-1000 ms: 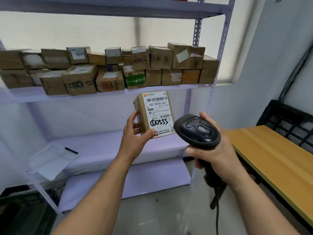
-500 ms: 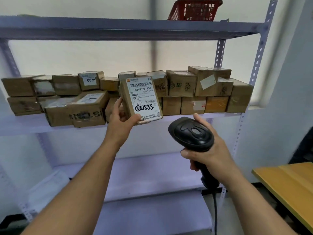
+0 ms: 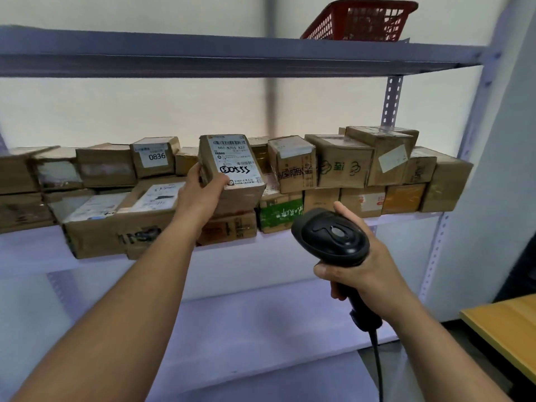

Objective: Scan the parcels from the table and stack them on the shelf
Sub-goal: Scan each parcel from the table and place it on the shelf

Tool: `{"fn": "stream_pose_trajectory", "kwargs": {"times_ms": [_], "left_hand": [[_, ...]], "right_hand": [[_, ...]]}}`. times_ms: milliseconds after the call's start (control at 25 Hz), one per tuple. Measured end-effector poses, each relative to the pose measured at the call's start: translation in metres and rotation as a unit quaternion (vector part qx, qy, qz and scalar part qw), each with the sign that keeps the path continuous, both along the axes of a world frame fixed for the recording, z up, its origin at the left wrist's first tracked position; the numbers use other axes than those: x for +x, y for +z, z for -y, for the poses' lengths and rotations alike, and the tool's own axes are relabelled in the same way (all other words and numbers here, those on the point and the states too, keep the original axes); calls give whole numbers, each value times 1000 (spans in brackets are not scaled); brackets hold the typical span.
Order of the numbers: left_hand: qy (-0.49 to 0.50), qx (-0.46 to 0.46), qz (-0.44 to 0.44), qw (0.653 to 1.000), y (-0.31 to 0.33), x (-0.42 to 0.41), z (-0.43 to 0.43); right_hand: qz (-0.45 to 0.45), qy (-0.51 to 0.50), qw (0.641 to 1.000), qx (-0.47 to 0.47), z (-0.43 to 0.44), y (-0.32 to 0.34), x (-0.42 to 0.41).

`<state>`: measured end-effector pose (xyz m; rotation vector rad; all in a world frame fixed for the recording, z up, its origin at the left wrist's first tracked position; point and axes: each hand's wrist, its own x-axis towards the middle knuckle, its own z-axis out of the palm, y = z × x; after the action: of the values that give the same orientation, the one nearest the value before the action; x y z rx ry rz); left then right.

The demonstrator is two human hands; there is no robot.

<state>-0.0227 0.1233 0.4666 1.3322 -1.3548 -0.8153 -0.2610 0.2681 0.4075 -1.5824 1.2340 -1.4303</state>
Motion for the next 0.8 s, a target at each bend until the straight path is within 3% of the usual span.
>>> {"fn": "stream_pose_trajectory", "kwargs": {"times_ms": [240, 640, 800], "left_hand": [[-25, -4, 139, 990, -4, 2, 28], [-31, -69, 119, 990, -24, 9, 51], [1, -189, 175, 966, -36, 0, 41]], "right_hand": [[-3, -34, 999, -8, 16, 3, 20], [3, -79, 997, -3, 18, -8, 40], [12, -115, 993, 5, 15, -16, 46]]}}
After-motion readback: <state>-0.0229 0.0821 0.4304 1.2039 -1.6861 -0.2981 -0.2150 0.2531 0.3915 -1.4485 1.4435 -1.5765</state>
